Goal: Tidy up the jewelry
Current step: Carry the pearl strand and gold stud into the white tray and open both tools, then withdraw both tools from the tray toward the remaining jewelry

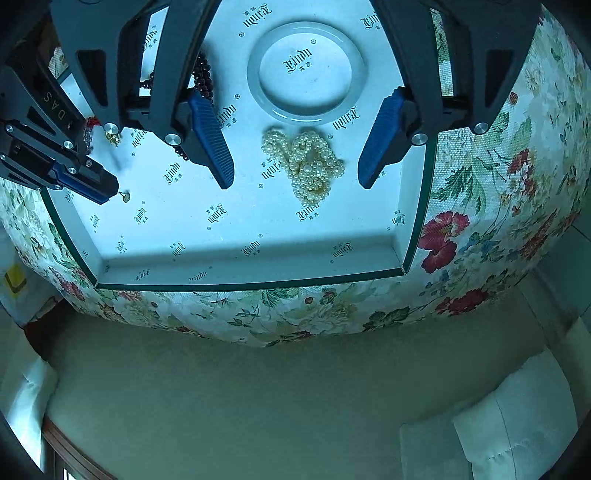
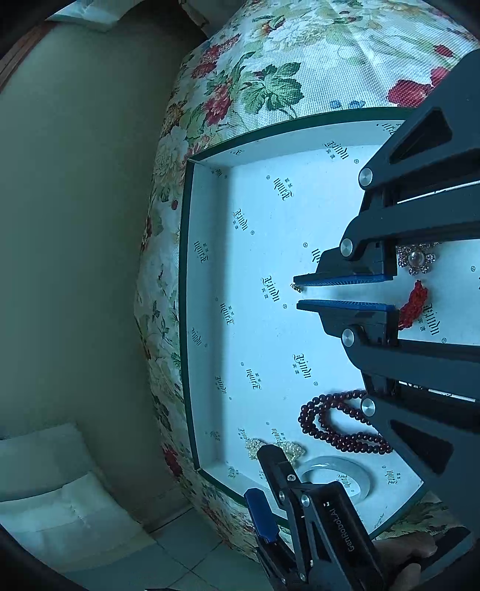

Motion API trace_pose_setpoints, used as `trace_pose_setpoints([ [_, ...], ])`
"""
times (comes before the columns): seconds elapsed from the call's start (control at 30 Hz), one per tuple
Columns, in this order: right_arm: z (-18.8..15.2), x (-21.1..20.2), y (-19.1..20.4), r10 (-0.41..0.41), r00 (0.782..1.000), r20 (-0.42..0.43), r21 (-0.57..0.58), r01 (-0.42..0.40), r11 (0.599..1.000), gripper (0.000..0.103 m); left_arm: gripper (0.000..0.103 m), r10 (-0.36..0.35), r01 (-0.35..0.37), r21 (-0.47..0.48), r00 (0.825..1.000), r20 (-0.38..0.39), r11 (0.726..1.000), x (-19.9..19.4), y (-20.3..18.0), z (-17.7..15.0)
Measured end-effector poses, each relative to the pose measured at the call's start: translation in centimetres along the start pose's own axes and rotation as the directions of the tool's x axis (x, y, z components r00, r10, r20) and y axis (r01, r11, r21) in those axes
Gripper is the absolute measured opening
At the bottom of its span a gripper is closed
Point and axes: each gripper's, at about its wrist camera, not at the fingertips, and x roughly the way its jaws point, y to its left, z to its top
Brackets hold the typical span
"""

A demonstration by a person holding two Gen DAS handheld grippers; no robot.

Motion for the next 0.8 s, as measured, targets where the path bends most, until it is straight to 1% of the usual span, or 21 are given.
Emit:
trace_pose_setpoints([
  [0.17, 0.1, -0.3, -0.1, -0.003, 1.0, 0.005, 0.007, 0.002, 1.0, 0.008, 0.071, -0.002, 0.002, -0.001, 1.0, 0.005, 1.0, -0.5, 0.0, -0.3],
  [0.2, 0.1, -0.3, -0.2, -0.002, 1.0, 0.004, 0.008, 0.002, 1.0, 0.017, 0.072, -0.003, 0.003, 0.0, 1.0, 0.006, 1.0, -0.6, 0.0, -0.4],
  [0.23, 0.0, -0.4, -0.1, -0.003, 1.0, 0.008, 0.009, 0.003, 1.0, 0.028, 0.072, -0.003, 0.003, 0.002, 1.0, 0.007, 1.0, -0.7, 0.0, -0.4],
  [0.27, -0.1, -0.7, -0.2, -0.005, 1.0, 0.02, 0.014, 0.005, 1.0, 0.055, 0.074, -0.001, 0.001, 0.003, 1.0, 0.008, 1.0, -0.9, -0.1, -0.5],
  [0.3, -0.1, -1.0, -0.1, -0.01, 0.999, 0.041, 0.017, 0.01, 1.0, 0.062, 0.076, -0.001, 0.001, 0.003, 1.0, 0.009, 1.0, -1.0, -0.1, -0.5],
  [0.33, -0.2, -1.3, -0.1, -0.016, 0.998, 0.055, 0.015, 0.016, 1.0, 0.062, 0.076, -0.004, 0.004, 0.0, 1.0, 0.012, 1.0, -1.2, -0.1, -0.6],
  [0.53, -0.8, -2.6, -0.1, -0.015, 0.998, 0.056, 0.003, 0.015, 1.0, 0.062, 0.076, -0.021, 0.021, -0.015, 1.0, 0.009, 1.0, -2.6, 0.0, -1.4],
  [0.67, -1.7, -3.8, -0.3, -0.015, 0.999, 0.052, 0.007, 0.014, 1.0, 0.062, 0.077, -0.029, 0.029, -0.014, 0.999, 0.024, 0.999, -4.3, -0.2, -2.3],
  [0.8, -2.9, -5.3, -0.3, -0.02, 0.998, 0.054, -0.001, 0.02, 1.0, 0.062, 0.077, -0.04, 0.04, -0.021, 0.999, 0.019, 0.999, -5.8, -0.2, -3.5],
])
